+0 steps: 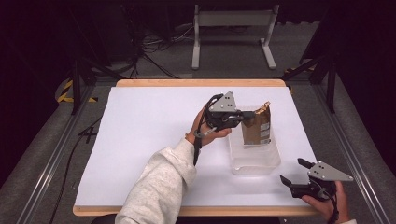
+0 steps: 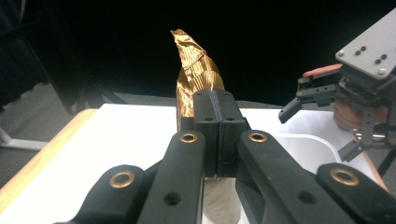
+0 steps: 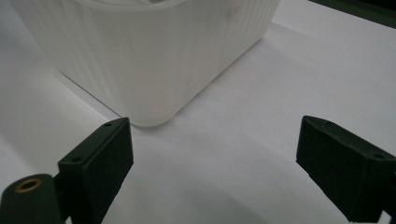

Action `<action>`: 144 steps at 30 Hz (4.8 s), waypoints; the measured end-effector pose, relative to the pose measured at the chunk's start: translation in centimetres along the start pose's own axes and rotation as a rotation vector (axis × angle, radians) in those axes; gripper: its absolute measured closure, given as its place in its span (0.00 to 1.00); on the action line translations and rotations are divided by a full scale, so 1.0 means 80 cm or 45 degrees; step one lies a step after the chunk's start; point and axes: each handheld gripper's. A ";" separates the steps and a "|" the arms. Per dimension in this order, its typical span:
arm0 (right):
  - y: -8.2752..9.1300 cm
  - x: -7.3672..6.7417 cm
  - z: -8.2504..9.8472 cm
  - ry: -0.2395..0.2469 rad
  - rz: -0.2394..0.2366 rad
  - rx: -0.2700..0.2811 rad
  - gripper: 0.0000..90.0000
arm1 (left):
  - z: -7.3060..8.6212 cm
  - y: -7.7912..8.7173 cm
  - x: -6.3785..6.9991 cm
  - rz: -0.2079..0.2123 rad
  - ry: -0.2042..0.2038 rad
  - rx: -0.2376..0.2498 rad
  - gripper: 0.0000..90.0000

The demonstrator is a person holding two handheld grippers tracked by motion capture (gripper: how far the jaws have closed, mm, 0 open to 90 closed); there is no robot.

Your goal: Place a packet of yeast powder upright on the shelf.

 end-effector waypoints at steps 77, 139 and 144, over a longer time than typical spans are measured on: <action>-0.002 0.001 -0.005 0.024 0.021 0.011 0.13 | 0.166 0.167 0.043 -0.403 0.058 -0.468 0.31; -0.019 0.000 -0.016 0.101 -0.040 0.024 0.12 | 0.312 0.366 0.119 -0.916 0.540 -0.258 0.10; -0.019 0.000 -0.017 0.100 -0.035 0.027 0.12 | 0.311 0.362 0.119 -0.899 0.527 -0.274 0.10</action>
Point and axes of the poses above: each handheld gripper's, and its own axes: y roughly backward along the jaws, z roughly out of its underside, x roughly to its right, and after that the axes turned 2 degrees about -x, right-handed
